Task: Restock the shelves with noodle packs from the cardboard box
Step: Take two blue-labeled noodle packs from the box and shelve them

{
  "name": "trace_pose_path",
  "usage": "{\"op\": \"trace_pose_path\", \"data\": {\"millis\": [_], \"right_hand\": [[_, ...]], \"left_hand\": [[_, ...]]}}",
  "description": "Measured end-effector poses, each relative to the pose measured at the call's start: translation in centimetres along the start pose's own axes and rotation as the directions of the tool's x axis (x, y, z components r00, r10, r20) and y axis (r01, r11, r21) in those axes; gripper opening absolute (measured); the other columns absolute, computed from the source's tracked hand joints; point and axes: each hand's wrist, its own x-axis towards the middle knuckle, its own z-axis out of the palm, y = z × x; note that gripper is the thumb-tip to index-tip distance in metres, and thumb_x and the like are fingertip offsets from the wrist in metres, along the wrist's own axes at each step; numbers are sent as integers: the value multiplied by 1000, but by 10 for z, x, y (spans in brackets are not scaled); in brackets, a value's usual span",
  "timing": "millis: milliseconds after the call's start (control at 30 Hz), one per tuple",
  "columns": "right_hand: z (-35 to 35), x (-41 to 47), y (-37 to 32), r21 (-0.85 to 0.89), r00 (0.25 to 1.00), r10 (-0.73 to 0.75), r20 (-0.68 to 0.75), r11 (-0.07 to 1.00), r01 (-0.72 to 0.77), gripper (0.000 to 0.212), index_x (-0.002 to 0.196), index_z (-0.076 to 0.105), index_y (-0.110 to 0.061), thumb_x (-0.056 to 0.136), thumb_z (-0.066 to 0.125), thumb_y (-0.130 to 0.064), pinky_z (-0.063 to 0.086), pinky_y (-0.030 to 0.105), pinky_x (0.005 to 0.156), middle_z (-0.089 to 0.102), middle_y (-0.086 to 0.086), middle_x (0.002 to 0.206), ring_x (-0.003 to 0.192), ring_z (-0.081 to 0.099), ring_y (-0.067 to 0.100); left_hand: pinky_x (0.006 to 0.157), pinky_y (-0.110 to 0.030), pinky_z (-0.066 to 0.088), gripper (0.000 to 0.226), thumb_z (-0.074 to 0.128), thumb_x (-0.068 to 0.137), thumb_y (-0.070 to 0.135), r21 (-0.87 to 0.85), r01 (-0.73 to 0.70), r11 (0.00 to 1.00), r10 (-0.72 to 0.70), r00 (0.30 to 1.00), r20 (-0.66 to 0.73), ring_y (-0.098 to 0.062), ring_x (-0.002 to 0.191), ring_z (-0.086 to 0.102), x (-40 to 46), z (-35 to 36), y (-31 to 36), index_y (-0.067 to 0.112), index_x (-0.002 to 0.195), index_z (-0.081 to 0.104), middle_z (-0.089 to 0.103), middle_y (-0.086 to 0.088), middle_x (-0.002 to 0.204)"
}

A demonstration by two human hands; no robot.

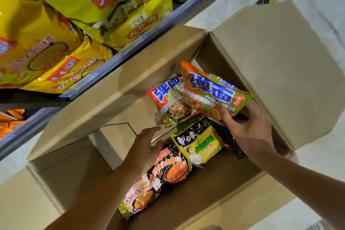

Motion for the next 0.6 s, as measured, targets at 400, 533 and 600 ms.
{"op": "trace_pose_path", "data": {"millis": [400, 533, 600], "right_hand": [[0, -32, 23, 257, 995, 73, -74, 965, -52, 30, 105, 65, -32, 78, 78, -35, 44, 0, 65, 69, -31, 90, 88, 64, -15], [7, -33, 31, 313, 994, 69, -81, 949, -41, 34, 111, 67, -24, 79, 77, -31, 46, 1, 66, 69, -23, 100, 92, 65, -11], [7, -34, 30, 325, 996, 49, -72, 946, -23, 35, 113, 67, -20, 80, 77, -28, 47, 2, 67, 70, -19, 104, 94, 66, -8]], "left_hand": [[88, -36, 54, 59, 75, 75, 55, -569, 298, 767, -387, 921, -39, -23, 98, 63, 118, 34, 23, 17, 116, 56, 64, -4, 113], [97, -47, 52, 78, 86, 65, 48, -714, 344, 610, -487, 874, 4, -32, 115, 64, 147, 43, 10, 13, 128, 56, 70, -8, 117], [99, -44, 52, 66, 86, 73, 40, -745, 334, 577, -478, 878, 24, -27, 112, 65, 142, 42, 22, 13, 127, 59, 70, -5, 118]]}}
